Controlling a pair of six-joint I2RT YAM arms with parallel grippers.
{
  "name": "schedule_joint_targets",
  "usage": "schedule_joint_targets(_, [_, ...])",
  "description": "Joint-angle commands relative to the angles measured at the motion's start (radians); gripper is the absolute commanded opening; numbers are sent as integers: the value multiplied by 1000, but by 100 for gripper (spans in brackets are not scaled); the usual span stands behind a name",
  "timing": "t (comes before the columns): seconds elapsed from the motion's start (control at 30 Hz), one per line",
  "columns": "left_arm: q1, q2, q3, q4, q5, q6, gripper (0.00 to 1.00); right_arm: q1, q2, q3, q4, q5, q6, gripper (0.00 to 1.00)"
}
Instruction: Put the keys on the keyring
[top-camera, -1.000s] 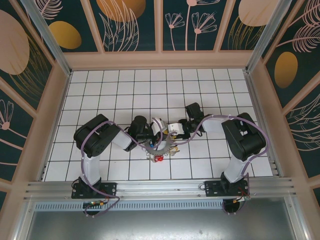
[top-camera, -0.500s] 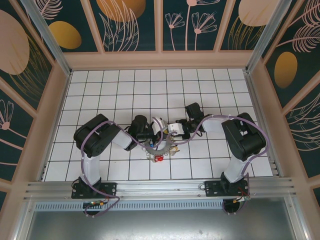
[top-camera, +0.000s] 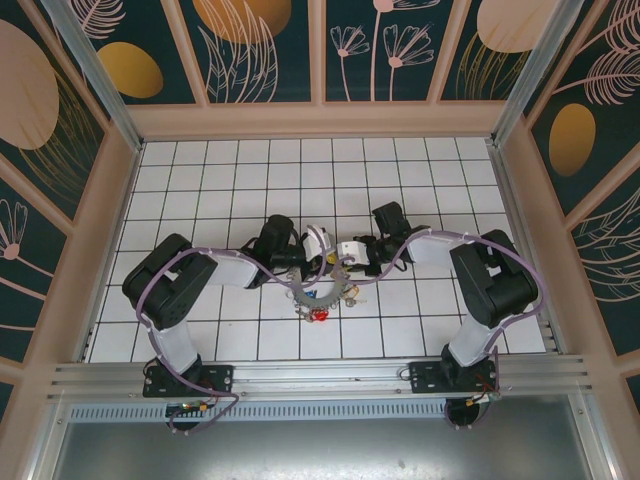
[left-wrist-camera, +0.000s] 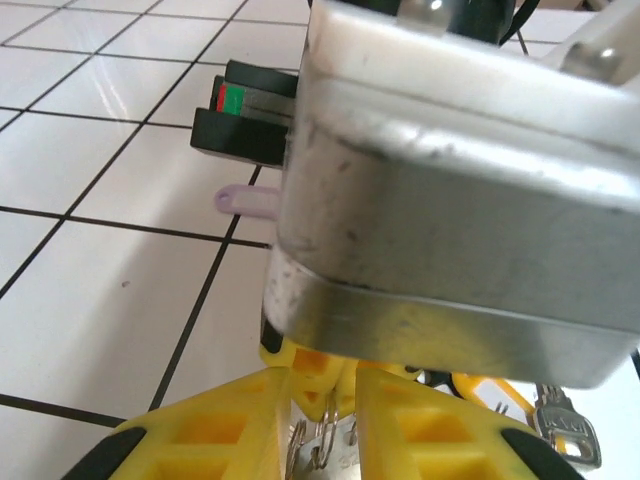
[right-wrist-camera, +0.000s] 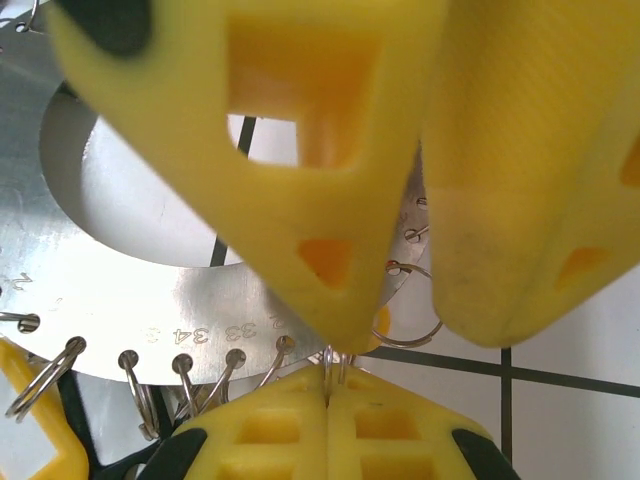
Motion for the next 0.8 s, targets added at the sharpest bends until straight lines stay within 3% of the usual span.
schedule_joint_targets(0.0, [3, 7, 46, -147, -2, 98, 26, -7, -37, 33, -41, -45, 11, 0])
schedule_joint_targets(0.43, [1, 64, 108, -244, 10, 189, 29, -28, -30, 43, -49, -68, 13, 0])
schedule_joint_targets(0.77, [-22, 89, 129, -238, -39, 221, 20, -30, -29, 44, -49, -94, 20, 0])
